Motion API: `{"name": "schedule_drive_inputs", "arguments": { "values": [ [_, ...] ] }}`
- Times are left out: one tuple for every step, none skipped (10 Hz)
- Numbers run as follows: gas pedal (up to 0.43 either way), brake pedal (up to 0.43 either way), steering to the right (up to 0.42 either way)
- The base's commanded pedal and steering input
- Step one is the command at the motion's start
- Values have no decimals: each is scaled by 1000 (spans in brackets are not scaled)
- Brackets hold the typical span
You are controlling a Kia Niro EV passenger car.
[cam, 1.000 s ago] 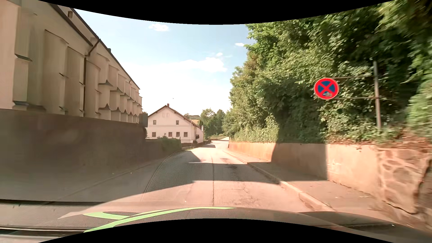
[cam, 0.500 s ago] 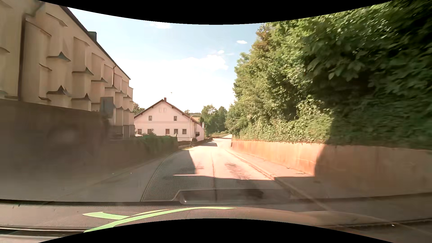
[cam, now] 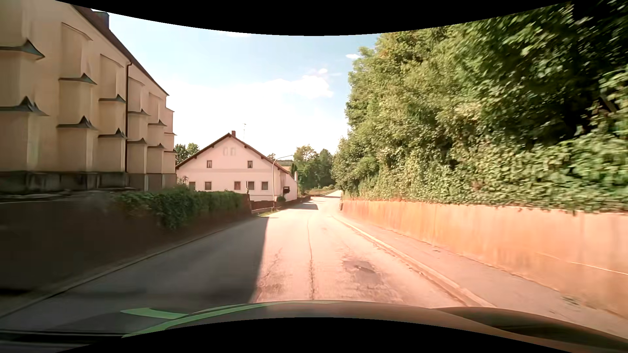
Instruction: Follow the waypoints while adhering to traffic rules and regulations
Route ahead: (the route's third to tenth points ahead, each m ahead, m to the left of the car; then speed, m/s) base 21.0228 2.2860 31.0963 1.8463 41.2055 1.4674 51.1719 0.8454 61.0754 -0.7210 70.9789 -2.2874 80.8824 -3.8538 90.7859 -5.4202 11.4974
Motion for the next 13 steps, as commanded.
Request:
{"name": "schedule_drive_inputs", "arguments": {
  "values": [
    [28, 0, -6],
    [0, 0, -6],
    [0, 0, -6],
    [0, 0, -6],
    [0, 0, -4],
    [0, 0, -3],
    [0, 0, -3],
    [0, 0, -3],
    [0, 0, -3],
    [0, 0, -3],
    [0, 0, -3],
    [0, 0, -2],
    [0, 0, 0]
  ]
}}
